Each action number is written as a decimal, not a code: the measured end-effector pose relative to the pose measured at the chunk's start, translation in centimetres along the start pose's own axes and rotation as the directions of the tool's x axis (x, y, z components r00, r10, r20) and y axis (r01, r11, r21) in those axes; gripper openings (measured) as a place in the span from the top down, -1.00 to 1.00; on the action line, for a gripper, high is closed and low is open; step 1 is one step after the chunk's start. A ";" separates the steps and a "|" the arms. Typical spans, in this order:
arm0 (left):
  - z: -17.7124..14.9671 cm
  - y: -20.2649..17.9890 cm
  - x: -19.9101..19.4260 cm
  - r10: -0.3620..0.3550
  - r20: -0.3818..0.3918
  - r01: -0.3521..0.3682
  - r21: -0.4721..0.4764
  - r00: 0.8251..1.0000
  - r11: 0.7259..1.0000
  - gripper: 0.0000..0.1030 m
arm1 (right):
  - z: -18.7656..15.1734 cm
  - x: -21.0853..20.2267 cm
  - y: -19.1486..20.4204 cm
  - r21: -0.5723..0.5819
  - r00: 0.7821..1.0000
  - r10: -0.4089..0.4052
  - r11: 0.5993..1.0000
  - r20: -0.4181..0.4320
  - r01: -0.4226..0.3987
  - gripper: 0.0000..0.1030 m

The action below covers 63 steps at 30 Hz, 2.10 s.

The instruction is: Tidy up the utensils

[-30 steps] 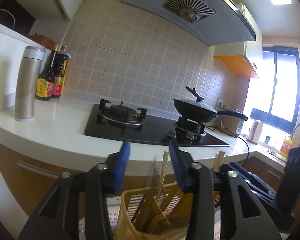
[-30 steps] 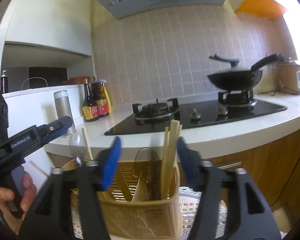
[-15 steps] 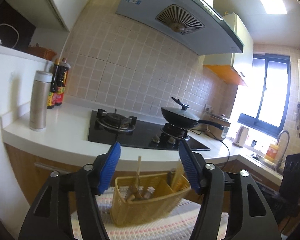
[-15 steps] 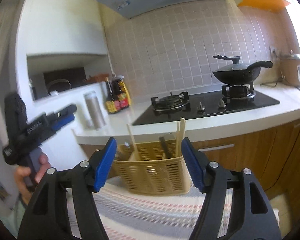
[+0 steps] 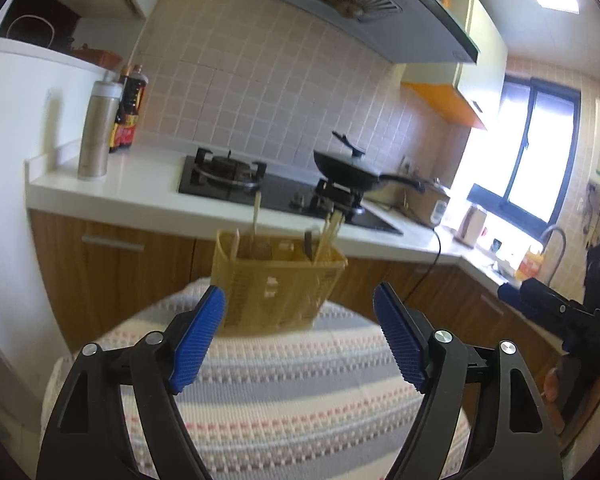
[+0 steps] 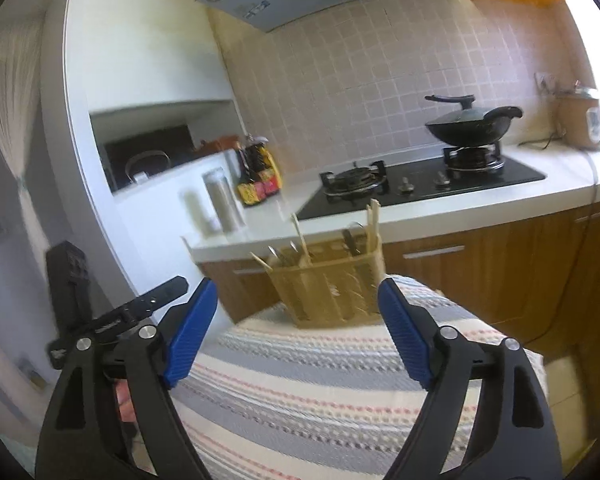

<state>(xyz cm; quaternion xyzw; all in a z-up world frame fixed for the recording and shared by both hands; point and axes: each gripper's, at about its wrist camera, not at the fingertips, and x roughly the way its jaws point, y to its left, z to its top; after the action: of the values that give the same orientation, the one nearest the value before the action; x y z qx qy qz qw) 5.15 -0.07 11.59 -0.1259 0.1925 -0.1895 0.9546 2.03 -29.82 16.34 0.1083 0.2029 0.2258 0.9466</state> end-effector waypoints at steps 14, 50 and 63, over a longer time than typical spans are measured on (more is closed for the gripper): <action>-9.4 1.5 3.9 0.228 0.083 -0.230 0.025 0.970 0.973 -0.69 | -10.5 4.5 -0.3 -0.092 0.935 -0.302 0.942 0.184 0.322 -0.67; -10.3 -0.4 4.3 0.357 0.122 -0.374 0.157 0.926 0.914 -0.73 | -11.4 6.3 -3.2 -0.032 0.917 -0.388 0.919 0.090 0.392 -0.82; -10.1 0.2 4.2 0.351 0.117 -0.365 0.123 0.929 0.923 -0.73 | -11.6 6.3 -2.8 -0.049 0.916 -0.389 0.917 0.097 0.395 -0.82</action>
<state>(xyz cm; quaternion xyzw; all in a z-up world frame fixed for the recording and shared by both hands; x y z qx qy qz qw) 4.63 -3.35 1.12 -0.0285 0.1537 -0.0191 0.9875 3.20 -28.03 3.04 0.0431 0.1721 0.0333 0.9836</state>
